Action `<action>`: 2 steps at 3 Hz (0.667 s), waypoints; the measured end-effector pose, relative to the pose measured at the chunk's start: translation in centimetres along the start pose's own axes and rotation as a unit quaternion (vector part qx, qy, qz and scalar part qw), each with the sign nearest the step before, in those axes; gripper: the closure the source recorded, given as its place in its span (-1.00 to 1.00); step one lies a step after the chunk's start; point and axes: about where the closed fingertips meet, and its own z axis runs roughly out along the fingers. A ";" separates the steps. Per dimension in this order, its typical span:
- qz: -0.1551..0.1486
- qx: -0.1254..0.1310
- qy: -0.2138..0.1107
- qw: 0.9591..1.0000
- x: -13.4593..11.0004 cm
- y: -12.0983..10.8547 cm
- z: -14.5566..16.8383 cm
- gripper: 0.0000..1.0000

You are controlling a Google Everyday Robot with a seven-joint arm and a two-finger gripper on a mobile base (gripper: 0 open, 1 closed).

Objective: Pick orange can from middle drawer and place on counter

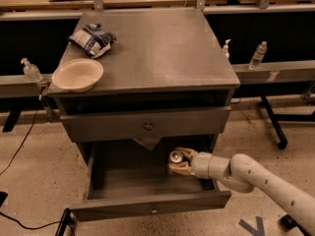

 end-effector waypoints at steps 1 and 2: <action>-0.014 -0.040 -0.027 0.999 -5.5 0.8 -2.1 1.00; -0.042 -0.121 -0.013 0.992 -10.9 2.3 -4.4 1.00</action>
Offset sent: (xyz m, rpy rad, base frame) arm -0.0509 0.0122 0.1527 -0.0096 0.0140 0.3616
